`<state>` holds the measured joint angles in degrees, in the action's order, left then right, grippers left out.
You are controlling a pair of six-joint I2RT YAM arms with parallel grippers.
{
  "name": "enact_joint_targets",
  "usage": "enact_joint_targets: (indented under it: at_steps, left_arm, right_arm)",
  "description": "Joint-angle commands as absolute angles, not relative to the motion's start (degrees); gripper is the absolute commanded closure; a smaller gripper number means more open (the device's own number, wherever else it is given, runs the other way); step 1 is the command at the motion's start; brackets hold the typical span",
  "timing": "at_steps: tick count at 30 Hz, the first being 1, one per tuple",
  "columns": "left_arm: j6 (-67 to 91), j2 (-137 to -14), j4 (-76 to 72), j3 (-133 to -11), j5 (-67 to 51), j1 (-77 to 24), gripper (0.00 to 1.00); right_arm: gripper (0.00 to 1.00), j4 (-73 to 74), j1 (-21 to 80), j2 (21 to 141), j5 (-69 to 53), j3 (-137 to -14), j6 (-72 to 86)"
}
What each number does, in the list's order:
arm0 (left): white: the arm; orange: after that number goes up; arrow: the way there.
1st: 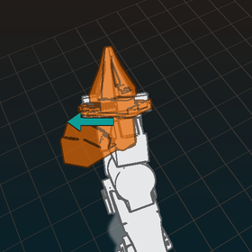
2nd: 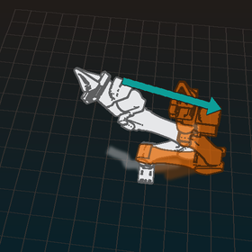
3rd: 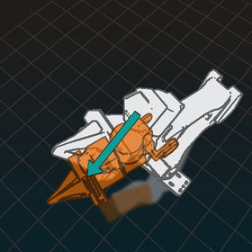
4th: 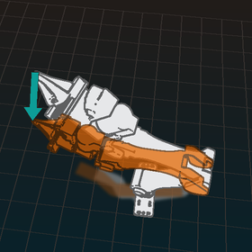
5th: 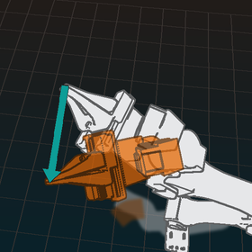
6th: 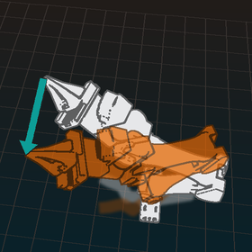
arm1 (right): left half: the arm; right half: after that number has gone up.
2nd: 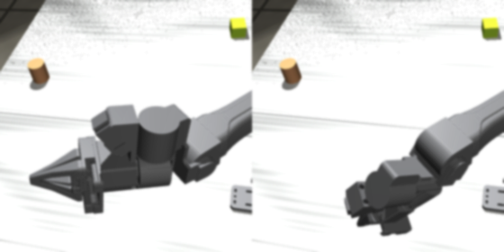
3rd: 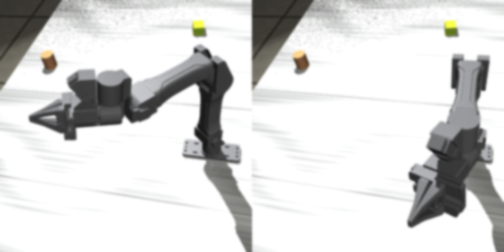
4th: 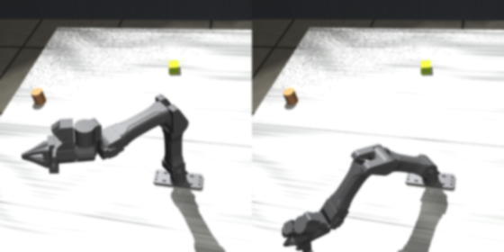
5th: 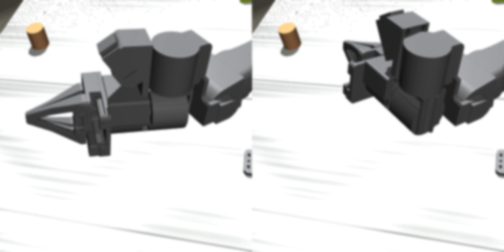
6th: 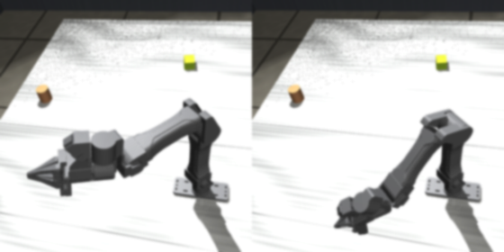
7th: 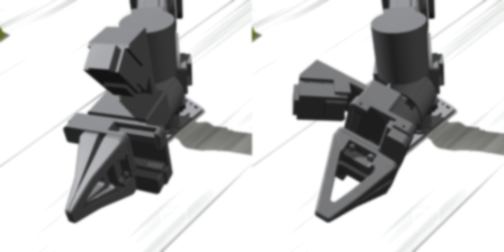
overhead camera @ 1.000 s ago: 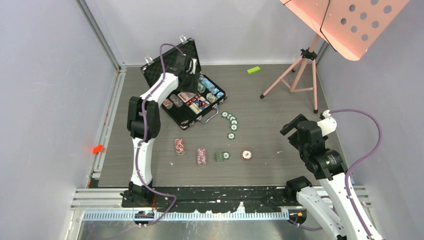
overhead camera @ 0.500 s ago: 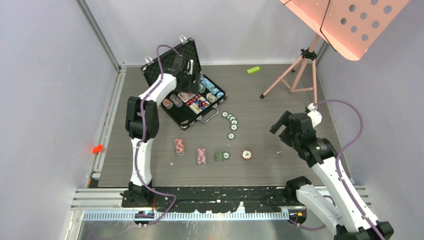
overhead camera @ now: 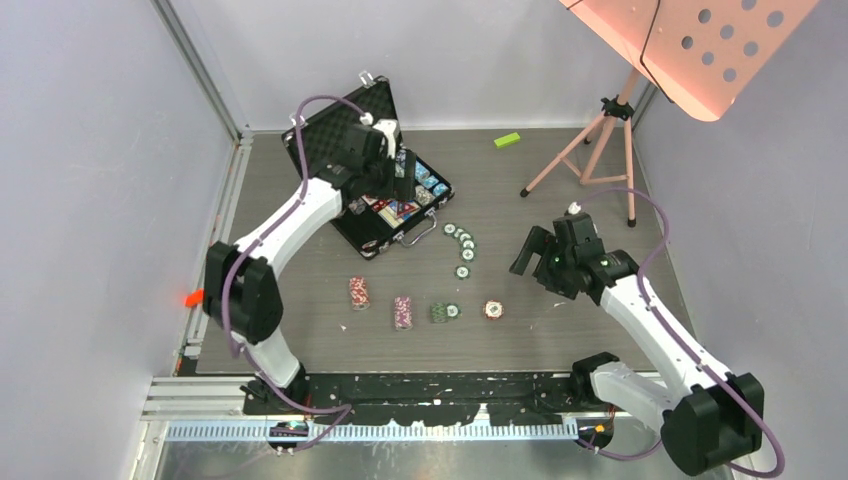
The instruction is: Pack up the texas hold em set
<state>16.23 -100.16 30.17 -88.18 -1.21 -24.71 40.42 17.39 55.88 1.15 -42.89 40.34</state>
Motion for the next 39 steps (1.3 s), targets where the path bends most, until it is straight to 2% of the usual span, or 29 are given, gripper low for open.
enact_joint_targets:
  at_steps: [1, 6, 13, 22, 32, 39]
  left_arm:
    - [18.19, -92.33, 24.38, -79.99, -3.52, -27.05, 0.0]
    - [18.3, -86.08, 19.62, -70.76, -5.23, -30.14, 0.0]
    - [18.86, -81.0, 11.41, -61.32, -4.09, -33.01, 0.0]
    - [17.67, -73.97, 0.84, -51.19, -2.43, -33.56, 0.0]
    - [16.07, -70.16, -6.3, -45.44, -0.46, -33.57, 0.0]
    - [15.91, -70.07, -7.7, -43.27, 3.25, -33.57, 0.0]
  right_arm:
    - [0.02, 39.18, 18.85, 59.1, -6.32, -43.31, 37.18]
    - [0.06, 39.21, 24.55, 61.84, -3.67, -42.1, 39.31]
    - [0.06, 39.28, 33.1, 67.67, 2.86, -43.58, 44.52]
    - [0.06, 36.8, 36.77, 76.26, 5.05, -43.92, 47.32]
    - [0.06, 38.9, 39.25, 83.41, 7.03, -50.02, 45.96]
    - [0.21, 43.01, 40.38, 88.01, 8.98, -51.82, 45.86]
